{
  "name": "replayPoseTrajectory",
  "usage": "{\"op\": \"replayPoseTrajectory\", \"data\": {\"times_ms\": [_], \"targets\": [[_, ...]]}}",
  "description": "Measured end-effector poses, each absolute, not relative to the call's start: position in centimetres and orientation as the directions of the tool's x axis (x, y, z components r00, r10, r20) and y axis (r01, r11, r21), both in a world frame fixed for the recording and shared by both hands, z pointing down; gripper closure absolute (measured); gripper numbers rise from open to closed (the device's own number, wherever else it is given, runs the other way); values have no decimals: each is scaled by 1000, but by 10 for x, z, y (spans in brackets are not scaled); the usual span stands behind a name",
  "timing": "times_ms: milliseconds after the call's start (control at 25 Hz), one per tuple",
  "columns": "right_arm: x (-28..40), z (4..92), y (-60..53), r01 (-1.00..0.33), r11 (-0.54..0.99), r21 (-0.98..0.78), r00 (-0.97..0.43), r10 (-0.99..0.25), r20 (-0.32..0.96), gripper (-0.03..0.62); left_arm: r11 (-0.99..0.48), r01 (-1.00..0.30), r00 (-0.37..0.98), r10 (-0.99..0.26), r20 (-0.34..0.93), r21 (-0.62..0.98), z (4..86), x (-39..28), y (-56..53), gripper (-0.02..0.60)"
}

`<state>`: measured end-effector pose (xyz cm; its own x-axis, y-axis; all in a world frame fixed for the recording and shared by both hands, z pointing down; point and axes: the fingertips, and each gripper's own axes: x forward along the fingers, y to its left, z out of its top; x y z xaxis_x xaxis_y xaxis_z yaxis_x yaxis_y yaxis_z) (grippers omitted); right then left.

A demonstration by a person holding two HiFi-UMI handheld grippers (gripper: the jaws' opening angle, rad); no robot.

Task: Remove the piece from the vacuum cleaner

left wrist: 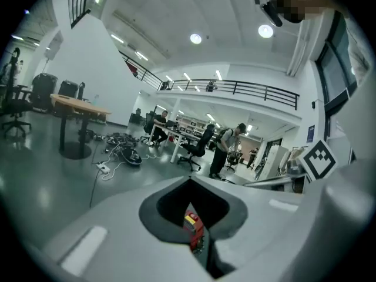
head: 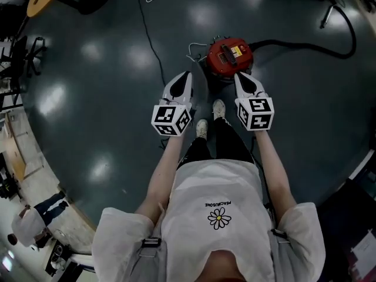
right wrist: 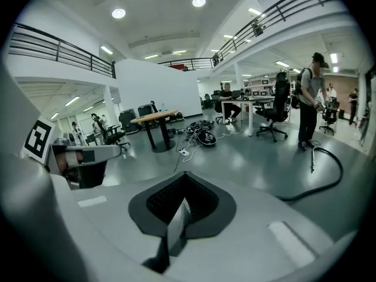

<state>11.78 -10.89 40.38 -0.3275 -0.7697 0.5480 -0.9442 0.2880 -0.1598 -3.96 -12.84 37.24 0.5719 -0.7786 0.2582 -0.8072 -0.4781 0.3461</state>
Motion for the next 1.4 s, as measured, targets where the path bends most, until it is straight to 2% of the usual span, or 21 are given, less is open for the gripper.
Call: {"op": "replayPoseTrajectory", "data": {"times_ms": [240,400,520,760,920,960,1040,1080,1200,1400], "targets": [[118,521,-176,-902,415,-119,-382,-639,667,574,-373,-868,490,-750,445,326,506,-32,-173,580],[101,613,-199,-866,489,-108,-382,-507,772,574,-290,-865,477,-727,493,409,602,-32,-199,580],[84,682,-206,-840,530,-113,-374,-417,828,574,-292,-852,502,-693,518,435,663,-27,-212,580],[89,759,-220,-871,475,-120,-294,-311,904,574,-241,-841,527,-567,633,485,736,-24,-210,580],[95,780,-223,-894,397,-209,-282,-136,950,571,-236,-841,528,-556,642,487,752,-23,-219,579],[95,780,-224,-897,375,-233,-290,-102,952,571,-221,-844,521,-555,648,490,757,-24,-221,553],[95,779,-224,-902,332,-276,-307,-46,950,571,-167,-850,501,-545,672,499,768,-24,-221,370],[95,779,-224,-904,314,-291,-313,-22,949,571,-139,-850,497,-528,688,507,775,-22,-219,341],[97,780,-223,-906,311,-287,-301,3,954,569,-93,-844,507,-456,731,527,798,-11,-210,302],[94,779,-225,-912,361,-195,-233,-64,970,570,4,-848,483,-403,777,529,824,-8,-206,295]]}}
